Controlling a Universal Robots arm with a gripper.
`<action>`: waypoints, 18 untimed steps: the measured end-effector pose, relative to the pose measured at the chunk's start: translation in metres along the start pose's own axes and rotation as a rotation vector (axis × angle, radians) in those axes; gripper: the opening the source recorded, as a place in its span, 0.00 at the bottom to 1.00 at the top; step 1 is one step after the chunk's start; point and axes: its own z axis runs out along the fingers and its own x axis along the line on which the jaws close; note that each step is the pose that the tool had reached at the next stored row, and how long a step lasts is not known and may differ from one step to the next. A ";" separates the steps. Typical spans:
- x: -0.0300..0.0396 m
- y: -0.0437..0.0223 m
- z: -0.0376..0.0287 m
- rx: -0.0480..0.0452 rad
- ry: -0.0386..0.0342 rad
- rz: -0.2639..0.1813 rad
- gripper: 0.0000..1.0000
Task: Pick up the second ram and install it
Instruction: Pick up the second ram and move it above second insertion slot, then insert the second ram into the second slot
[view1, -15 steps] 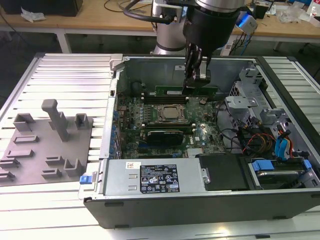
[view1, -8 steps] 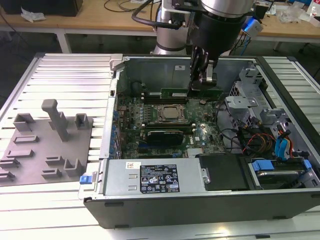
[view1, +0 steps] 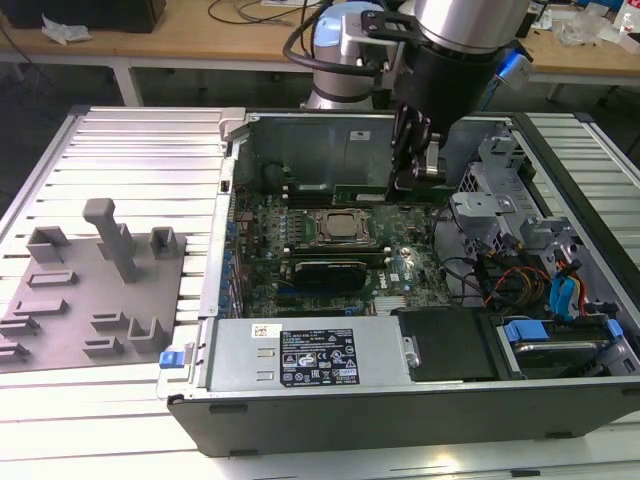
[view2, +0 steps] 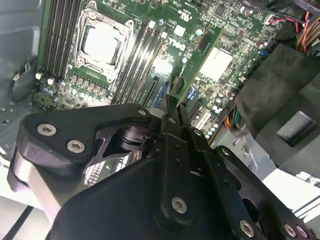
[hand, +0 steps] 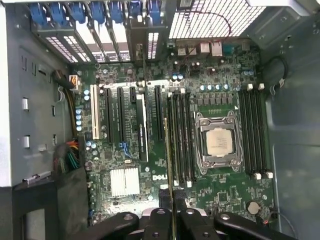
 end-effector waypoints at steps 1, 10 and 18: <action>-0.0002 -0.0017 0.0016 -0.0002 0.0001 0.000 0.14; -0.0058 -0.0062 0.0098 -0.0005 0.0001 0.000 0.14; -0.0056 -0.0055 0.0118 -0.0007 -0.0030 0.000 0.14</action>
